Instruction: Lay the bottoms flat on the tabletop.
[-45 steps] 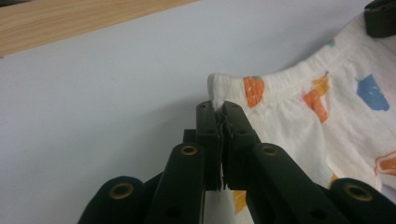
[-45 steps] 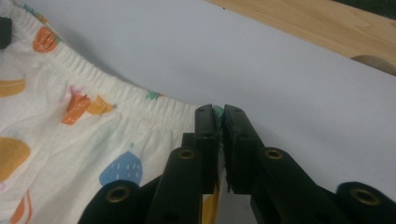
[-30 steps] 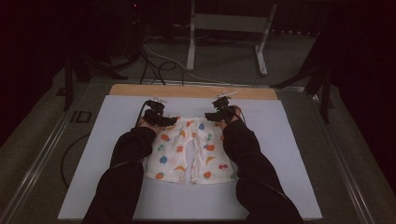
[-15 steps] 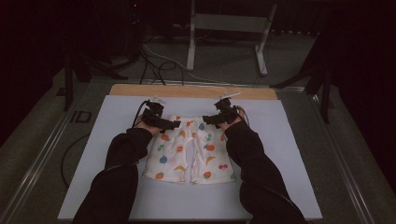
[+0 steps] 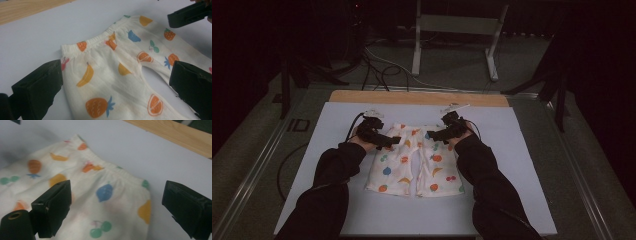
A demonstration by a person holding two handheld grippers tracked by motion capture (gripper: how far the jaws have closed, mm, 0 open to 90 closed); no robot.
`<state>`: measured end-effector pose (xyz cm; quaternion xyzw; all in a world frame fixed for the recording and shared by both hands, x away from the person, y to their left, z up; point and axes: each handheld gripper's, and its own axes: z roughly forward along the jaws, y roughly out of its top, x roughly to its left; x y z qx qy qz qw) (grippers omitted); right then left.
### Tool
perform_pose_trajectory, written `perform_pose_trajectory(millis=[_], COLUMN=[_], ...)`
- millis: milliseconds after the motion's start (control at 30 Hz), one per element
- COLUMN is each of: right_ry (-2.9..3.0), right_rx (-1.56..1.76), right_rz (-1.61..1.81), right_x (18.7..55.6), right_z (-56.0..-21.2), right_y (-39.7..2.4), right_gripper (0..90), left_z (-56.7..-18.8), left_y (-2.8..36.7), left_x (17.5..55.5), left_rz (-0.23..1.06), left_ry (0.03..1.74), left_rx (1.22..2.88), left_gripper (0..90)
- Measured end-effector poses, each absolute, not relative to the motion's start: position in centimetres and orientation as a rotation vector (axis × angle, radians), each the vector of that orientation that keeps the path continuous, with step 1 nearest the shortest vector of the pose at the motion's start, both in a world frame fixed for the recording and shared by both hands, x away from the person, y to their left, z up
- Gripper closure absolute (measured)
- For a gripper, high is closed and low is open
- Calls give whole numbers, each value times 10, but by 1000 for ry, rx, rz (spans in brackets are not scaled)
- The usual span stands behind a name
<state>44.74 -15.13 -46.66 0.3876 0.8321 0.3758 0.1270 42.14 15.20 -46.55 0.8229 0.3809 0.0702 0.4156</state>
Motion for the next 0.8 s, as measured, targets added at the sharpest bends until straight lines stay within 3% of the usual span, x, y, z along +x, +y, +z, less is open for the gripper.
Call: perform_pose_trajectory(millis=[800], right_ry=[2505], right_rx=[985], right_rz=[1145], right_x=[381], right_z=[-476], right_y=[-166], right_gripper=[92], left_z=[-475], left_y=[173], left_x=[352], left_rz=[140], left_ry=[877], left_rx=[2086], left_gripper=[0])
